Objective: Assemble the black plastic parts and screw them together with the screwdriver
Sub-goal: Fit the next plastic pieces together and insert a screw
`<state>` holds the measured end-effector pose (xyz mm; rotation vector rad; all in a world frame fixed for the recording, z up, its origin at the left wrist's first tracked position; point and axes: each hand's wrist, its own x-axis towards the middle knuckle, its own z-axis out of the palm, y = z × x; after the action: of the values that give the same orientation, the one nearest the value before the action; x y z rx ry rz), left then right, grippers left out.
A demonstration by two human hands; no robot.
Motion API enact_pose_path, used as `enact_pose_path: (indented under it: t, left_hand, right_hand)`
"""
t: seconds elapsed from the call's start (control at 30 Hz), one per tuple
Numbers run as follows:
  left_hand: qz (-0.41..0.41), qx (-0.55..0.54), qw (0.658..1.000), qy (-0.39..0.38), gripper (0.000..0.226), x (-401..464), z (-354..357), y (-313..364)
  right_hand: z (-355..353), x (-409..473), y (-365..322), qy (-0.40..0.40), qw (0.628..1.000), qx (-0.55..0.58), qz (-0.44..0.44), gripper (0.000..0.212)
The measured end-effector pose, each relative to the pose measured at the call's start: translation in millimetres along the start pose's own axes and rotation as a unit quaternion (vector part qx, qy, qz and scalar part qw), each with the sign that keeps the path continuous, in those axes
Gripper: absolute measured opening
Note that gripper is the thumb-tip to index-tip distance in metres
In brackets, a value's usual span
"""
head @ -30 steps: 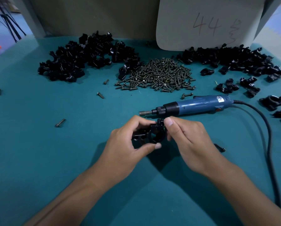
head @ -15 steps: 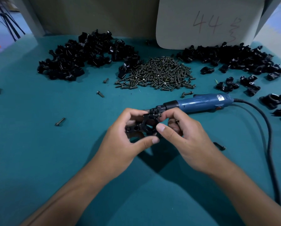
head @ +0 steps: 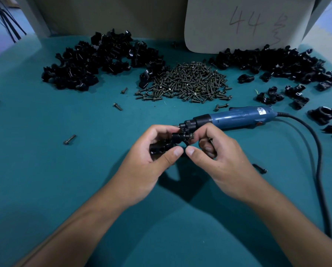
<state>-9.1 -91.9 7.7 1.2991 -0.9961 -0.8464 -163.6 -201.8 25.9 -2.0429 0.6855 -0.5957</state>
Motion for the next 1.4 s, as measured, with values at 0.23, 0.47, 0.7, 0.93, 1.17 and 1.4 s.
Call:
enact_pose_path:
  t: [0.23, 0.47, 0.7, 0.93, 1.17, 1.4]
  left_hand:
    - [-0.006, -0.029, 1.0, 0.0, 0.045, -1.0, 2.0, 1.3]
    - [-0.016, -0.055, 0.998, 0.004, 0.042, 0.9, -1.4, -0.1]
    - [-0.054, -0.204, 0.977, 0.041, 0.041, 4.7, -3.1, 1.3]
    - [-0.091, -0.31, 0.946, 0.025, 0.045, 6.1, -6.2, 4.9]
    - [-0.091, -0.299, 0.95, 0.015, 0.054, 5.3, -5.8, 4.7]
    - [-0.065, -0.269, 0.961, 0.012, 0.046, 4.5, -5.7, 2.5]
  right_hand:
    - [1.1, 0.5, 1.3, -0.003, 1.0, 0.003, 0.003, 0.023]
    - [2.7, 2.0, 4.0, -0.009, 0.999, 0.036, 0.016, 0.025]
    - [-3.2, 13.9, 6.0, -0.021, 0.946, 0.301, 0.121, 0.046]
    - [-4.7, 9.6, 0.9, 0.021, 0.957, 0.291, 0.005, 0.034]
    - [1.6, -1.0, -7.3, 0.104, 0.973, 0.192, -0.072, 0.033]
    - [4.0, -0.6, -6.6, 0.107, 0.98, 0.139, -0.089, 0.033]
